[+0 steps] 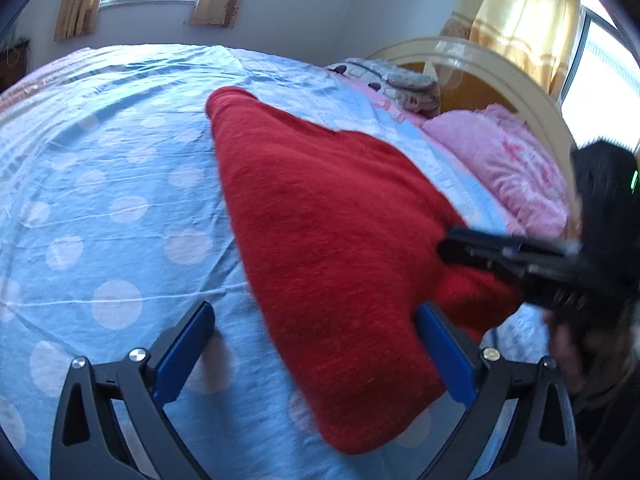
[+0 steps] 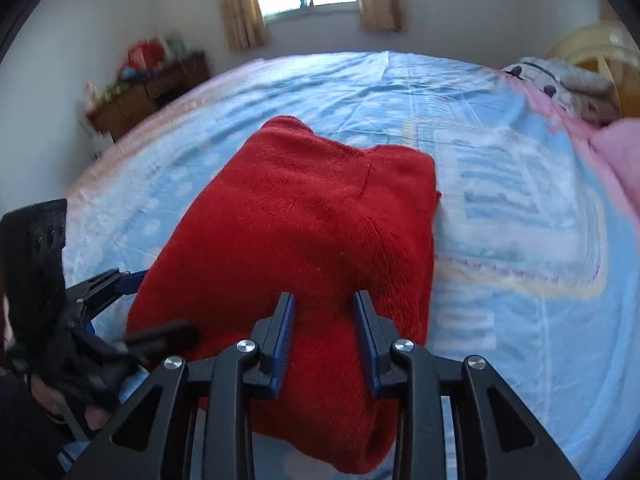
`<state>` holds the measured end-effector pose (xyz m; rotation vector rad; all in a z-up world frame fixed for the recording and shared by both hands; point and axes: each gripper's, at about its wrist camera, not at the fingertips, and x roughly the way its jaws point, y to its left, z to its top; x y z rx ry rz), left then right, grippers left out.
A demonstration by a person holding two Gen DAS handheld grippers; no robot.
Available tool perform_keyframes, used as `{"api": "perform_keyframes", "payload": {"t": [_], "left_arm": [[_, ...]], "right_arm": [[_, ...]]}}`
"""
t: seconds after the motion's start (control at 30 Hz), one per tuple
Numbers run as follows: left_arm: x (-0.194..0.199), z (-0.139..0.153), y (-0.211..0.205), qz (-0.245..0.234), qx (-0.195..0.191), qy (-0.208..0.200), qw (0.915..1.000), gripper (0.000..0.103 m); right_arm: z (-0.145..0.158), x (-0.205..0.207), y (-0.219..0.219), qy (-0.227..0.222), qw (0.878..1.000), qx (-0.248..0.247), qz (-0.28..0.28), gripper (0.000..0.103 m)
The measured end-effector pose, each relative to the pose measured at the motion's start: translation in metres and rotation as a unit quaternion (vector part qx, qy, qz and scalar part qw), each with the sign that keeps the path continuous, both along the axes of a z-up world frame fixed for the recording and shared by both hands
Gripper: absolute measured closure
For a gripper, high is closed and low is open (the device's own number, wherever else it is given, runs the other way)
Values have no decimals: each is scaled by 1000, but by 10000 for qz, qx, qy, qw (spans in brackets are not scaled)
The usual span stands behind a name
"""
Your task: Fold small clothes
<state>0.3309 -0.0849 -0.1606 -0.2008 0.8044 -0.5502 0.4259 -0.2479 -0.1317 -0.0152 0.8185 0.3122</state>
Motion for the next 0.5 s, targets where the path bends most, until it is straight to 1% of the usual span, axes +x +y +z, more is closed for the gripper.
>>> {"api": "perform_keyframes", "payload": {"t": [0.07,0.13,0.2,0.23,0.3,0.4,0.47,0.5], "left_arm": [[1,0,9,135,-254,45,9996,0],[5,-1,24,438,-596,132,9972,0],[13,-3,27,542,-662,282,9959,0],[15,-3,25,541,-584,290,9964,0],[15,-1,13,545,-207,237,9980,0],[13,0,-1,489,207,169,9984,0],[14,-1,-4,472,311,182,9982,0],[15,-2,-3,466,322,189,9982,0]], "right_arm": [[-2,-6,-2,-38,9999,95,-9,72],[-3,-9,2,-36,10000,46,6,72],[-6,-12,5,-91,9999,-33,63,72],[-8,-13,3,-146,9998,-63,82,72],[-8,-17,1,-201,9997,-64,103,72],[-2,-19,-7,-169,9997,163,115,71],[5,-21,-14,-229,9991,333,87,70],[9,-22,-19,-283,9987,432,40,66]]}}
